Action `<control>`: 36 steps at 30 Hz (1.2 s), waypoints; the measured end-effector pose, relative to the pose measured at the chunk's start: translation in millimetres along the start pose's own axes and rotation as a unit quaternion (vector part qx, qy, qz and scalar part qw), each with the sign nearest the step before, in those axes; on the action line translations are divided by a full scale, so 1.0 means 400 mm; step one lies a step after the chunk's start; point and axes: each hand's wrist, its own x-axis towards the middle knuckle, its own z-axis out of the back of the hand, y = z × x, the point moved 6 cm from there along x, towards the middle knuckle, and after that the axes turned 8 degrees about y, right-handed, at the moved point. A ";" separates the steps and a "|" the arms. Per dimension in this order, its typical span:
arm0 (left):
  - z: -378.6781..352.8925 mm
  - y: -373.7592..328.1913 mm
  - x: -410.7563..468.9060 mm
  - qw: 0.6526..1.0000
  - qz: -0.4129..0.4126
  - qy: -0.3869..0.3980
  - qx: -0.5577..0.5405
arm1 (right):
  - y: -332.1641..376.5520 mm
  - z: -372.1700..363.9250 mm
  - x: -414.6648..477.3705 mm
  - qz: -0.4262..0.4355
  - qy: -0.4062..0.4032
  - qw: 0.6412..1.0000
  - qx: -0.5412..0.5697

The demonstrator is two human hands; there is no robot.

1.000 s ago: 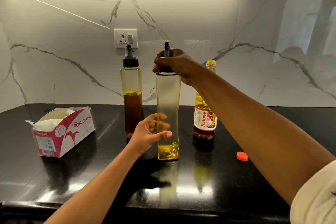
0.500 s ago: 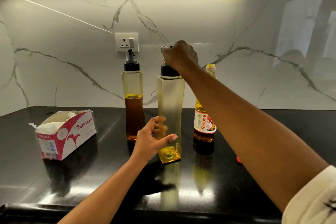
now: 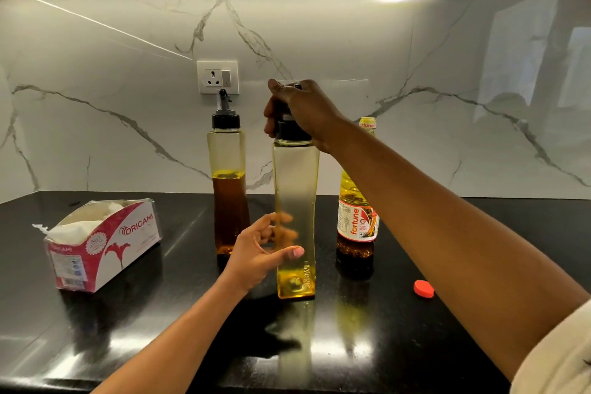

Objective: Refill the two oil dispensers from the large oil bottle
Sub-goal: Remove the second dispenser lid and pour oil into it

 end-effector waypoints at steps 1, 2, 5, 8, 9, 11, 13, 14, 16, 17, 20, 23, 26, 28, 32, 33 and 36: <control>0.000 0.000 0.001 1.000 0.001 0.006 -0.004 | -0.001 0.001 0.001 0.013 0.026 1.000 0.006; -0.001 0.001 0.002 1.000 0.002 0.011 -0.007 | -0.004 0.003 0.001 0.024 0.051 0.998 0.012; -0.004 0.006 0.006 0.999 0.012 0.033 -0.010 | -0.016 0.009 0.012 0.029 0.109 0.992 0.053; -0.006 0.011 0.006 0.998 0.024 0.060 -0.024 | -0.023 0.001 0.020 0.023 0.183 0.979 0.089; -0.008 0.013 0.006 0.996 0.030 0.071 -0.035 | -0.025 -0.004 0.020 0.020 0.209 0.972 0.106; -0.012 0.017 0.004 0.994 0.042 0.084 -0.062 | -0.020 -0.016 0.017 0.013 0.255 0.961 0.107; -0.013 0.017 0.004 0.994 0.044 0.079 -0.069 | -0.015 -0.021 0.015 0.006 0.292 0.954 0.066; -0.012 0.018 0.003 0.994 0.043 0.072 -0.068 | -0.015 -0.016 0.013 -0.002 0.307 0.951 0.048; -0.010 0.020 0.001 0.995 0.041 0.057 -0.066 | -0.010 0.010 0.004 -0.028 0.311 0.950 0.027; -0.009 0.020 0.000 0.996 0.040 0.051 -0.063 | -0.002 0.032 0.000 -0.040 0.286 0.957 0.006; -0.008 0.018 0.000 0.997 0.032 0.041 -0.057 | 0.057 0.110 0.000 -0.055 0.158 0.975 -0.148; -0.010 0.016 0.000 0.998 0.027 0.037 -0.048 | 0.126 0.125 0.008 -0.083 0.123 0.923 -0.355; -0.007 0.014 -0.003 0.998 0.025 0.032 -0.047 | 0.149 0.096 0.015 -0.101 0.156 0.851 -0.491; -0.005 0.014 -0.005 0.998 0.028 0.030 -0.045 | 0.152 0.085 0.019 -0.101 0.161 0.854 -0.485; -0.003 0.015 -0.008 0.998 0.032 0.026 -0.042 | 0.140 0.078 0.022 -0.102 0.193 0.884 -0.412; -0.001 0.016 -0.009 0.998 0.033 0.027 -0.042 | 0.138 0.077 0.020 -0.099 0.209 0.889 -0.395; 0.000 0.019 -0.013 0.997 0.039 0.035 -0.050 | 0.133 0.080 0.007 -0.091 0.255 0.897 -0.349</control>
